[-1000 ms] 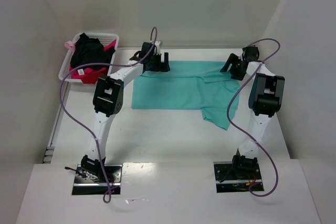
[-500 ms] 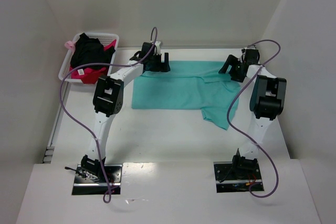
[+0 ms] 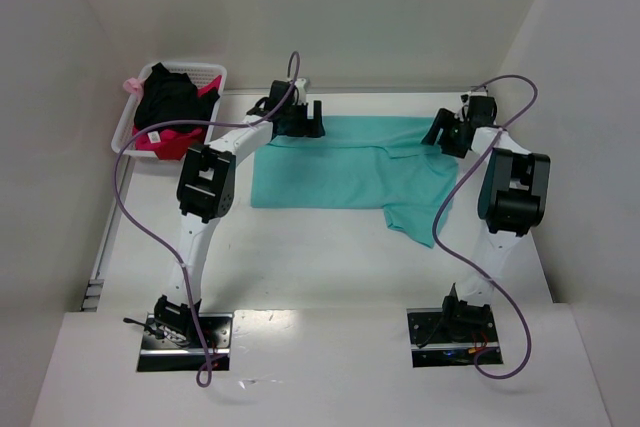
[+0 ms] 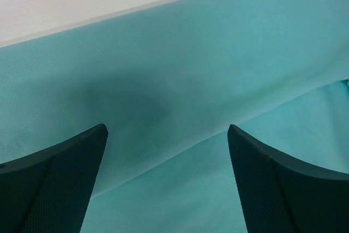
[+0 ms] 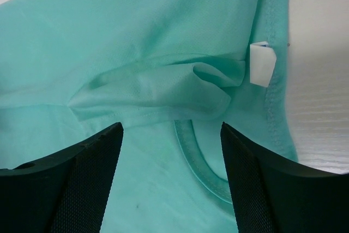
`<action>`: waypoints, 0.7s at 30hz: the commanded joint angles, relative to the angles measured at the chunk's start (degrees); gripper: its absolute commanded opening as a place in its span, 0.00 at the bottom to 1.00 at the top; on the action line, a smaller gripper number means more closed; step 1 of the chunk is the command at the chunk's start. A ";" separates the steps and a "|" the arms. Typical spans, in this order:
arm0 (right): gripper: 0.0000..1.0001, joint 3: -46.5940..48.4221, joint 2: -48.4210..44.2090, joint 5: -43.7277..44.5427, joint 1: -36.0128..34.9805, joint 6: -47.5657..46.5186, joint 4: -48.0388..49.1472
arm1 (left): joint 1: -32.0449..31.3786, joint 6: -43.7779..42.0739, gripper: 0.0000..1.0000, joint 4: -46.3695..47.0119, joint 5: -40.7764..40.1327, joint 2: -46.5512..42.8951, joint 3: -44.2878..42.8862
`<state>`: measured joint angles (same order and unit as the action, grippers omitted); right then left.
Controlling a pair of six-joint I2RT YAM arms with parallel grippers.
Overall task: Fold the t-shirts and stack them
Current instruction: Fold the flattened tshirt in 1/3 of the way
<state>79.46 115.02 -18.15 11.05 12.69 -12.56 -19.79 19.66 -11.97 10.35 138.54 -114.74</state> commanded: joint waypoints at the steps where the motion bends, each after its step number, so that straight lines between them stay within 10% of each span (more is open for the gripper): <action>1: 0.78 3.85 1.34 2.41 -0.50 -1.17 0.96 | 0.89 -1.11 0.98 0.98 1.16 -3.28 -0.31; 21: 0.64 8.25 6.71 4.18 -0.50 -1.17 -0.63 | 1.42 -1.64 0.98 0.45 1.16 -3.28 -0.31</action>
<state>84.38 120.73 -14.59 11.00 12.27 -13.32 -18.65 19.44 -12.03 10.50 138.54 -114.74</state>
